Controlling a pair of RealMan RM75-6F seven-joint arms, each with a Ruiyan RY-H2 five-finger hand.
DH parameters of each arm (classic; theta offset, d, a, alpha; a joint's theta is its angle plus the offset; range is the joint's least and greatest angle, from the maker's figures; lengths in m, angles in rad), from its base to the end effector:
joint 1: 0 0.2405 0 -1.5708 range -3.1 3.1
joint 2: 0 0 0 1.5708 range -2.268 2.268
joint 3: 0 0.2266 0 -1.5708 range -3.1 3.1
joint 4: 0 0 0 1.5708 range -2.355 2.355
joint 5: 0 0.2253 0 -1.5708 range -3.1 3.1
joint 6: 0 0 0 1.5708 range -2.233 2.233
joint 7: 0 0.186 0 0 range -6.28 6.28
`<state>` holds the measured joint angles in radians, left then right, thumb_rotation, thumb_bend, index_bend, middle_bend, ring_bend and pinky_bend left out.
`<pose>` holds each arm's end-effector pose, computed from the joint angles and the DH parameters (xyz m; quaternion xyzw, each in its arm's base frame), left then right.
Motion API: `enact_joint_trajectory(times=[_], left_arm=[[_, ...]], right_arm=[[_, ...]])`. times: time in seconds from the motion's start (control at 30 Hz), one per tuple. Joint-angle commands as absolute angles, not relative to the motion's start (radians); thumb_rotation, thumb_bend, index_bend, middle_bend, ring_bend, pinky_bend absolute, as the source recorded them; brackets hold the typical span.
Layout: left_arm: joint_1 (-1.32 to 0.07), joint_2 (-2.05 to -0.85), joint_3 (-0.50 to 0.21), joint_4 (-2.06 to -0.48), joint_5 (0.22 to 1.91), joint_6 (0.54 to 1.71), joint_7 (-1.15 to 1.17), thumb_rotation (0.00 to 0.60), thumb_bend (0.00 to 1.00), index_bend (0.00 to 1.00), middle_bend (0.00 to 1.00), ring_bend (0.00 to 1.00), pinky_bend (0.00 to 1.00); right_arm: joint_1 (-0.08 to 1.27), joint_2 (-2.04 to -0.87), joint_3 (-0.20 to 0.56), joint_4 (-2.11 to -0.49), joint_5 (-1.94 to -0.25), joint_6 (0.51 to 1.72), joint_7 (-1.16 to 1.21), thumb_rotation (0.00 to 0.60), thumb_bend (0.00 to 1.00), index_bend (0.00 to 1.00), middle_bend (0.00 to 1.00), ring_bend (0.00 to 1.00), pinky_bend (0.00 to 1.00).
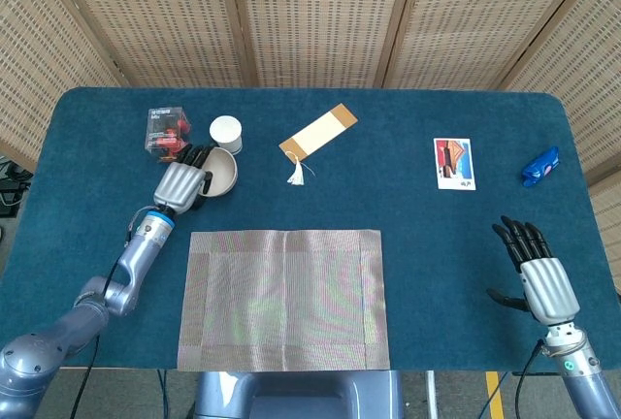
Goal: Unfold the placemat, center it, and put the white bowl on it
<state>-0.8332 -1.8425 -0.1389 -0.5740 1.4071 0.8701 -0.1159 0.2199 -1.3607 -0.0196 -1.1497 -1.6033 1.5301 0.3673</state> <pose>-0.1962 0.4571 -0.0431 -0.7489 -0.2962 -0.3331 0.4904 -0.3068 -0.2545 0.0927 0.6261 -0.3789 0.4706 0.4930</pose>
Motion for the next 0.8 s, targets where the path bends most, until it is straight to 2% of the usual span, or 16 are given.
enact_joint_trajectory(times=[0.03,0.23,0.37,0.57,0.8], left_arm=[[-0.825,-1.808,-0.128,-0.648,1.449,0.963,-0.124,0.600,0.49,0.79,0.00,0.00,0.00],[-0.813,-1.710,-0.117,-0.883,1.520,1.115,-0.065,0.600,0.49,0.79,0.00,0.00,0.00],[-0.807,-1.627,-0.071,-1.104,1.595,1.158,-0.024,0.600,0.49,0.79,0.00,0.00,0.00],[-0.817,-1.526,0.006,-1.371,1.676,1.121,0.020,0.600,0.49,0.79,0.00,0.00,0.00],[-0.848,-1.452,0.071,-1.560,1.731,1.021,0.129,0.600,0.49,0.79,0.00,0.00,0.00]], right_arm=[[0.218,-1.357,-0.018,-1.156,-1.611,1.538,0.364,0.600,0.00,0.06,0.00,0.00,0.00],[0.212,-1.347,-0.015,-1.176,-1.628,1.556,0.359,0.600,0.00,0.07,0.00,0.00,0.00],[0.209,-1.339,-0.012,-1.189,-1.637,1.568,0.356,0.600,0.00,0.07,0.00,0.00,0.00],[0.203,-1.331,-0.011,-1.207,-1.651,1.585,0.349,0.600,0.00,0.07,0.00,0.00,0.00],[0.198,-1.321,-0.008,-1.225,-1.661,1.599,0.342,0.600,0.00,0.08,0.00,0.00,0.00]])
